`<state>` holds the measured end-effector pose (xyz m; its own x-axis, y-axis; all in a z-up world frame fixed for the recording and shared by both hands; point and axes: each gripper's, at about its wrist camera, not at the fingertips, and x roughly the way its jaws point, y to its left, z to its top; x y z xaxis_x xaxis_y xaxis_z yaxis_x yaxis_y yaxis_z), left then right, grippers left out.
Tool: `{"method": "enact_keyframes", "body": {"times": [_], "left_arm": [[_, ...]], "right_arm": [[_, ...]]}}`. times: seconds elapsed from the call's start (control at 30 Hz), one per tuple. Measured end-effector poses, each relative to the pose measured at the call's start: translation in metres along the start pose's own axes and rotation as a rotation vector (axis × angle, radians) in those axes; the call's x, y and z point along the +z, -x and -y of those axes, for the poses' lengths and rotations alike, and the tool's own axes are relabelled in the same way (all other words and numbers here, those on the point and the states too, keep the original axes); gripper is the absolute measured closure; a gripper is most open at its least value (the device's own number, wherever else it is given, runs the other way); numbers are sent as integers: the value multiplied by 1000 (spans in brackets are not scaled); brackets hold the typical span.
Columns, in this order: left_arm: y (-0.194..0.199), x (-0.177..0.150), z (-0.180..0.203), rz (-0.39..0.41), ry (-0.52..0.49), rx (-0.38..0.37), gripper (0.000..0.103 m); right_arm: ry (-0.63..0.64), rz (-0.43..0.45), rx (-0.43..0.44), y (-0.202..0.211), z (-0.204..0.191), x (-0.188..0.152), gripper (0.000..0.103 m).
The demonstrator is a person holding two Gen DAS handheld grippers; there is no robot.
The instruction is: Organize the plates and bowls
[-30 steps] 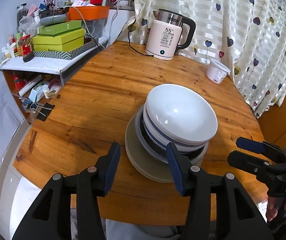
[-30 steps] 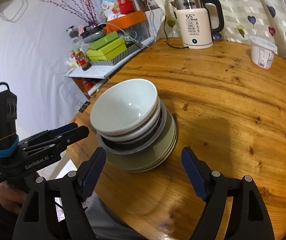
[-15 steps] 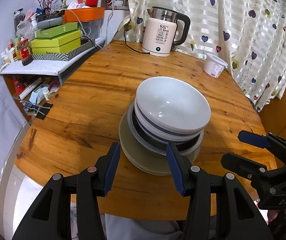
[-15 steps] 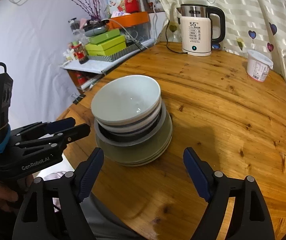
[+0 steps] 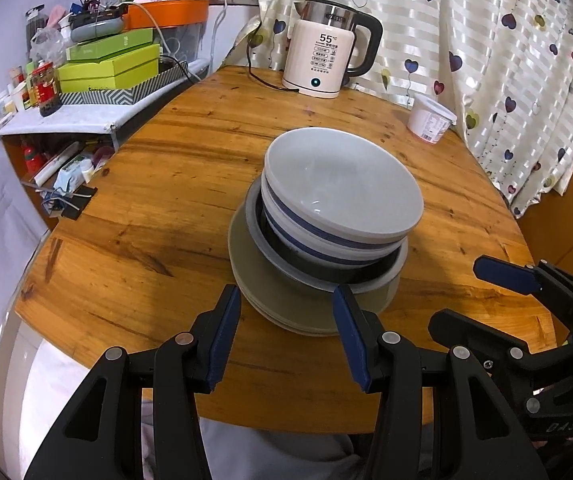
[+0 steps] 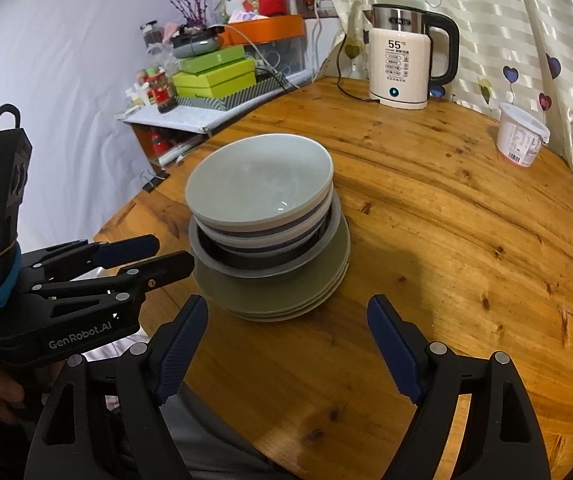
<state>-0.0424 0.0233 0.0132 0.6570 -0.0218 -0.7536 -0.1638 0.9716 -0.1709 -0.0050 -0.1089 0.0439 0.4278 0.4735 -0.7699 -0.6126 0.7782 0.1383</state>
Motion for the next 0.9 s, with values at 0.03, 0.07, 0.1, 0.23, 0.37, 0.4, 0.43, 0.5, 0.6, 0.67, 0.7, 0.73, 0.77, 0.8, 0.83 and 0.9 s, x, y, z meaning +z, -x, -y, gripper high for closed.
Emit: {"method": "enact_keyframes", "body": {"times": [0.03,0.07,0.1,0.23,0.37,0.4,0.43,0.5,0.6,0.67,0.7,0.73,0.77,0.8,0.83,0.9], "left_arm": [[0,0,1,-1,-2,6,54],[-1,-1,1,-2,-6,13,54],[-1,-1,3,-1,-11,25,54],[-2,-1,4,1,-21,19,54],[-3,-1,4,2,-26,16,54],[-3,-1,3,3,-24,11,54],[-3,0,3,3,-21,5,54],[-4,0,2,3,-20,4,54],[-5,-1,2,1,-19,-4,54],[-5,-1,3,-1,-22,0,54],[-6,-1,3,-2,-23,2,54],[-6,-1,3,-4,-23,1,54],[-7,-2,3,-6,-22,-1,54],[-7,-1,3,-8,-21,-3,54],[-8,-1,3,-9,-21,-2,54],[-8,-1,3,-11,-23,5,54]], "right_arm": [[2,-1,-1,-1,0,0,20],[3,-3,-1,-1,-1,0,20],[5,-4,-1,-2,0,0,20],[12,-7,0,-3,-2,0,20],[15,-10,1,-5,-3,0,20],[15,-10,0,-5,-3,0,20],[16,-10,-1,-6,-3,0,20],[15,-10,-1,-6,-3,0,20],[15,-10,0,-6,-3,0,20],[15,-10,-1,-6,-3,1,20],[15,-10,-1,-5,-3,1,20],[16,-10,-1,-5,-3,1,20],[16,-10,-2,-6,-3,1,20],[14,-11,-1,-6,-3,1,20],[14,-11,-1,-5,-3,1,20],[15,-10,-2,-6,-4,1,20]]}}
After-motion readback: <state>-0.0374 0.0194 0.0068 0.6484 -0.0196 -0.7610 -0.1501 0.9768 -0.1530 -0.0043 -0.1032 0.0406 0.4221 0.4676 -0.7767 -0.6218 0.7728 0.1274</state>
